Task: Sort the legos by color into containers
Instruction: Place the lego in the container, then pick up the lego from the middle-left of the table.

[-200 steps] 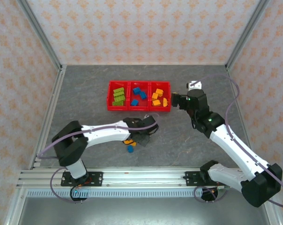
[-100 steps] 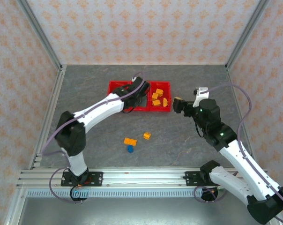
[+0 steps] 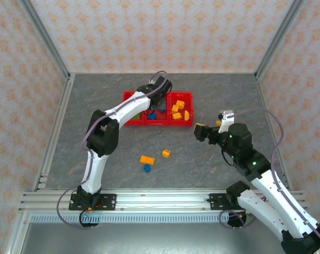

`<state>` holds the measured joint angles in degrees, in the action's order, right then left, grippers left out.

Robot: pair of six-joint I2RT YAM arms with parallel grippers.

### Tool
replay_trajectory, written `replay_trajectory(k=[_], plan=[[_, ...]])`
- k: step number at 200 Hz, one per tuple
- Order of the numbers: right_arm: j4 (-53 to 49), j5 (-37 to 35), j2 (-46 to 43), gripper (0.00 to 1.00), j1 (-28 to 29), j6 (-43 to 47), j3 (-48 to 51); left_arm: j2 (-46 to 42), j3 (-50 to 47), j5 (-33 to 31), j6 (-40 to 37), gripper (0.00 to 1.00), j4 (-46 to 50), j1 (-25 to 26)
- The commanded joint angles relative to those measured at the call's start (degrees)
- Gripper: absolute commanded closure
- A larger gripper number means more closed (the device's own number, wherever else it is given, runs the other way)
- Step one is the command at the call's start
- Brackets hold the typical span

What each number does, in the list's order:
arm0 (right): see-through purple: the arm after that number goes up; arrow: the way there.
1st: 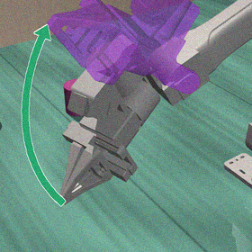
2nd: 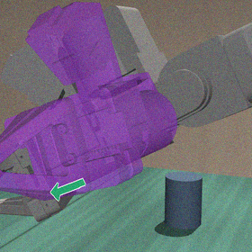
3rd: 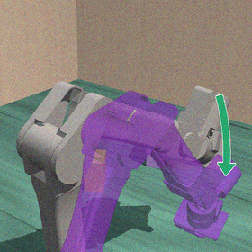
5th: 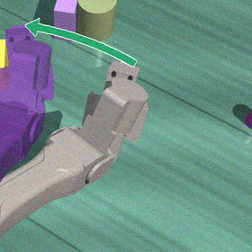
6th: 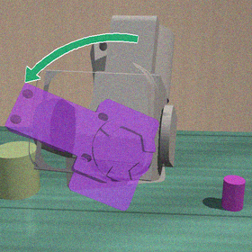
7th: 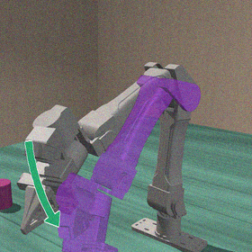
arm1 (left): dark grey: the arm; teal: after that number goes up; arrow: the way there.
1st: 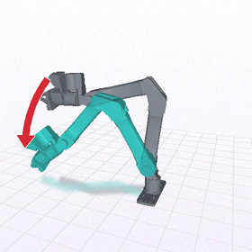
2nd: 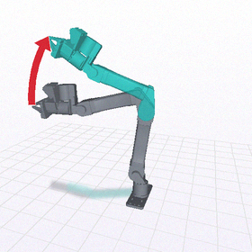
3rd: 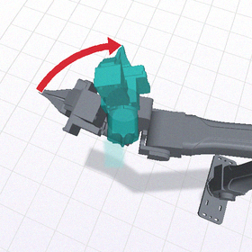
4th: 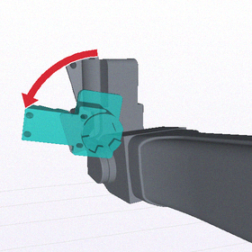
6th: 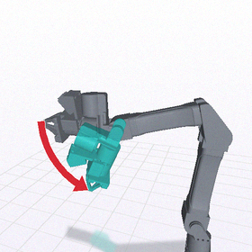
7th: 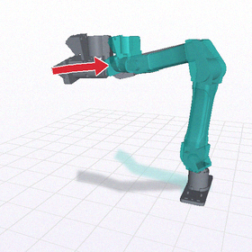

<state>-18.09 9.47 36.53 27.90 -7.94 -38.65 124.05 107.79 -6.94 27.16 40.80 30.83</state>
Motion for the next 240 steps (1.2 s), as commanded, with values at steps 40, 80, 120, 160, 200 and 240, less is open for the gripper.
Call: replay_trajectory(k=[40, 80, 120, 160, 200, 240], plan=[[0.86, 1.08, 0.64, 0.00, -0.04, -0.23, 0.69, -1.00, 0.68, -0.94, -0.14, 0.46, -1.34, -0.07], [0.66, 0.10, 0.80, 0.00, -0.03, -0.06, 0.95, -8.09, -8.16, -2.58, 0.92, 0.15, -8.51, -0.08], [0.75, -0.58, 1.12, 0.00, -0.04, -0.10, 1.12, -18.98, -18.81, -1.12, 2.49, 0.01, -14.29, -0.16], [0.89, -0.85, 2.14, 0.00, -0.04, -0.13, 0.94, -26.08, -28.48, 5.68, 2.32, 0.01, -15.07, 1.22], [0.69, -2.21, 2.66, 0.00, -0.04, -0.03, 0.94, -29.54, -35.33, 5.31, -0.53, 0.01, -12.02, 10.49], [0.51, -3.56, 3.01, 0.00, -0.05, -0.20, 0.69, -26.05, -38.10, 2.59, 1.44, 0.01, -6.33, 18.92]])
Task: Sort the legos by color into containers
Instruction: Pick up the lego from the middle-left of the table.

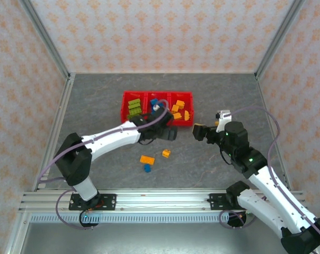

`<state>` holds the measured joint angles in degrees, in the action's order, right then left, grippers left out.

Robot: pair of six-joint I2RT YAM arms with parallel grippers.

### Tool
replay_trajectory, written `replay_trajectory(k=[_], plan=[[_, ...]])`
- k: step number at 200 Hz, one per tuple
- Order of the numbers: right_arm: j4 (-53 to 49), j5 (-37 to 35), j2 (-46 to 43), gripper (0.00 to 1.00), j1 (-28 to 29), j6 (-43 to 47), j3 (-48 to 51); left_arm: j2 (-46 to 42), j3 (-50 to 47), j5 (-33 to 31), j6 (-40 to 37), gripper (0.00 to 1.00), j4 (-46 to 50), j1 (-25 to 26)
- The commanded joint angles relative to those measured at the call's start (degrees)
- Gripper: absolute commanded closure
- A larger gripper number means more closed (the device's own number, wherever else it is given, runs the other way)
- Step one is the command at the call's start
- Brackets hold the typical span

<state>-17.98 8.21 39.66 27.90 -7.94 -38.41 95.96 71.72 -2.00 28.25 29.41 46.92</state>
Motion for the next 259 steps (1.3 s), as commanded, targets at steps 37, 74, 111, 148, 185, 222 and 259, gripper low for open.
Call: replay_trajectory(k=[37, 74, 111, 148, 185, 222, 259], plan=[[0.22, -3.41, -0.47, 0.00, -0.04, -0.39, 0.44, 4.78, -3.07, -2.01, 1.76, 0.01, 5.63, 7.09], [-0.13, -3.96, -0.59, 0.00, -0.03, -0.39, 0.53, 8.18, -3.01, -0.69, 2.49, 0.07, 5.40, 7.66], [-0.21, -4.32, -0.84, 0.00, -0.03, -0.48, 0.71, 10.75, -2.23, 0.80, 1.57, 0.17, 4.65, 7.77], [-0.34, -4.78, -0.83, 0.00, -0.04, -0.49, 0.68, 13.02, -1.15, 2.39, 1.19, 0.33, 5.24, 7.80], [-0.22, -5.47, -0.73, 0.00, -0.04, -0.59, 0.88, 15.04, -1.15, 2.94, 1.77, 0.42, 5.16, 7.71], [-0.04, -6.25, -0.46, 0.00, -0.04, -0.53, 0.79, 15.98, 0.29, 4.21, 2.86, 0.56, 4.43, 7.50], [-0.31, -7.12, -0.68, 0.00, -0.04, -0.53, 0.63, 15.79, 1.38, 2.73, 3.16, 0.63, 4.73, 6.85]])
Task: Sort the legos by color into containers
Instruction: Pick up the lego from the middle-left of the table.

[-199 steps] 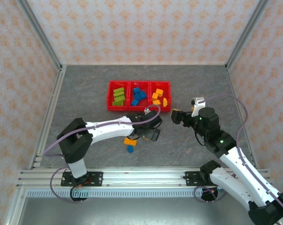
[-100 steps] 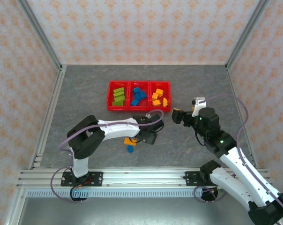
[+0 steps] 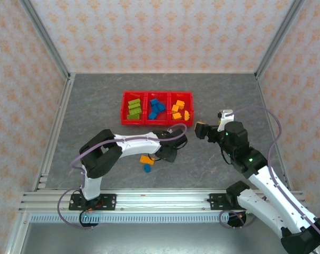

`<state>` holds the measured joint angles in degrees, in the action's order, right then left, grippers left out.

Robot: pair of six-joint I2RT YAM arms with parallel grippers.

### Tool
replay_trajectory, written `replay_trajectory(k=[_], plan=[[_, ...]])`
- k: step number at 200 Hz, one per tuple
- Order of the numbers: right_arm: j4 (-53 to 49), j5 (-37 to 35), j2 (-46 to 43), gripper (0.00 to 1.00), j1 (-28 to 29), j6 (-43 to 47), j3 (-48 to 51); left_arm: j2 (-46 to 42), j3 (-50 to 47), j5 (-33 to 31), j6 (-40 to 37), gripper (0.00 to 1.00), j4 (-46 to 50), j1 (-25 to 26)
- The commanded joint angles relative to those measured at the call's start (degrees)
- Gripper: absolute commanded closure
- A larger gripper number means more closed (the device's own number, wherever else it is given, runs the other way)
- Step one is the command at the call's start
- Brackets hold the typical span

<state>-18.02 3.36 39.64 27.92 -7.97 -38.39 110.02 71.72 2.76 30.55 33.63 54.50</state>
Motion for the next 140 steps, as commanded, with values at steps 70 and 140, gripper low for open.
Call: replay_trajectory(k=[70, 140], plan=[[0.41, -4.38, -2.80, 0.00, -0.06, -0.51, 1.13, -11.19, 3.16, -9.20, 5.42, 0.65, -1.63, -4.47], [1.68, -6.33, -6.90, 0.00, -0.06, 0.23, 2.92, -3.65, 22.68, -8.12, -0.12, 0.64, -3.12, -14.33]])
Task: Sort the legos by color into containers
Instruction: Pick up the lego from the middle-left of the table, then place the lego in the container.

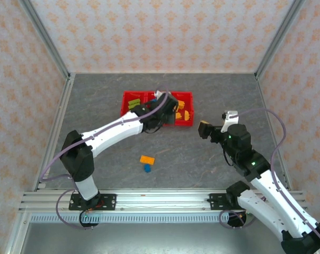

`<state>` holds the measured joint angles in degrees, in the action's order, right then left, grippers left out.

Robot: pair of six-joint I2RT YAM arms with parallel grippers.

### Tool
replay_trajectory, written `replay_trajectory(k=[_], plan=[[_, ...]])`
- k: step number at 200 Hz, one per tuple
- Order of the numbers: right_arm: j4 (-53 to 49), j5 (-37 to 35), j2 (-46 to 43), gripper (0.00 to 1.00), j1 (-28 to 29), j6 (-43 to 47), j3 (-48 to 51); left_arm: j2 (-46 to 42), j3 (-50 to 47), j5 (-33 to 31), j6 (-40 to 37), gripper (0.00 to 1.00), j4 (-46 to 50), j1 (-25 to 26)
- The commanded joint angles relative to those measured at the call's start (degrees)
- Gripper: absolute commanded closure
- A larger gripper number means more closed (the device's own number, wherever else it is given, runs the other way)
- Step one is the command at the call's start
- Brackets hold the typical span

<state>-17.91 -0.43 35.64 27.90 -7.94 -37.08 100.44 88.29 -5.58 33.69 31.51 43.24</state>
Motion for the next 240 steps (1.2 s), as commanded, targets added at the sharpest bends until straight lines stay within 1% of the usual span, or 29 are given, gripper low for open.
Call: replay_trajectory(k=[1, 37, 76, 94, 130, 141, 160, 171, 182, 199, 214, 233, 234, 236, 240], plan=[[1.61, -2.64, -3.05, 0.00, -0.04, 0.21, 1.68, 6.22, 6.46, 0.31, -3.36, 0.64, -0.96, -3.16], [3.62, -4.61, -8.44, 0.00, -0.04, 0.86, 4.23, 19.52, 22.17, 2.33, -5.96, 0.64, 1.82, -4.04], [3.62, -5.72, -11.15, 0.00, -0.04, 0.79, 5.33, 32.12, 36.51, 3.85, -5.61, 0.63, 6.02, -4.44], [3.69, -5.81, -11.47, 0.00, -0.04, 0.61, 5.52, 34.78, 38.36, 5.35, -4.51, 0.63, 6.17, -5.00], [4.33, -6.08, -11.47, 0.00, -0.04, 0.80, 5.88, 36.18, 36.34, 8.93, -3.84, 0.58, 3.35, -5.19], [4.41, -6.08, -11.53, 0.00, -0.04, 0.88, 5.94, 36.23, 35.69, 10.26, -4.20, 0.51, 2.54, -5.19], [4.25, -6.08, -11.56, 0.00, -0.04, 0.76, 5.97, 35.67, 34.96, 10.59, -4.89, 0.41, 2.20, -5.19], [4.20, -6.25, -11.62, 0.00, -0.04, 0.70, 5.97, 34.93, 34.46, 10.54, -5.53, 0.32, 1.86, -5.19], [4.25, -6.41, -11.64, 0.00, 0.03, 0.66, 5.97, 33.67, 33.58, 10.45, -6.15, 0.28, 1.22, -5.10], [4.18, -6.66, -11.64, 0.00, -0.04, 0.51, 5.97, 30.13, 29.73, 12.18, -7.36, 0.20, -2.11, -5.10], [4.18, -6.91, -11.64, 0.00, -0.04, 0.47, 5.97, 26.60, 27.10, 10.76, -8.12, 0.15, -3.01, -4.93], [4.28, -6.91, -11.64, 0.00, -0.04, 0.41, 6.05, 21.81, 23.84, 7.19, -9.19, 0.07, -2.50, -4.50], [4.28, -6.93, -11.64, 0.00, -0.08, 0.44, 6.10, 21.55, 23.63, 7.19, -9.27, 0.07, -2.46, -4.49], [4.27, -6.95, -11.64, 0.00, -0.05, 0.47, 6.13, 20.96, 23.14, 6.93, -9.33, 0.02, -2.43, -4.42], [4.24, -6.96, -11.64, 0.00, -0.04, 0.48, 6.14, 19.71, 22.14, 6.33, -9.52, 0.01, -2.42, -4.32]])
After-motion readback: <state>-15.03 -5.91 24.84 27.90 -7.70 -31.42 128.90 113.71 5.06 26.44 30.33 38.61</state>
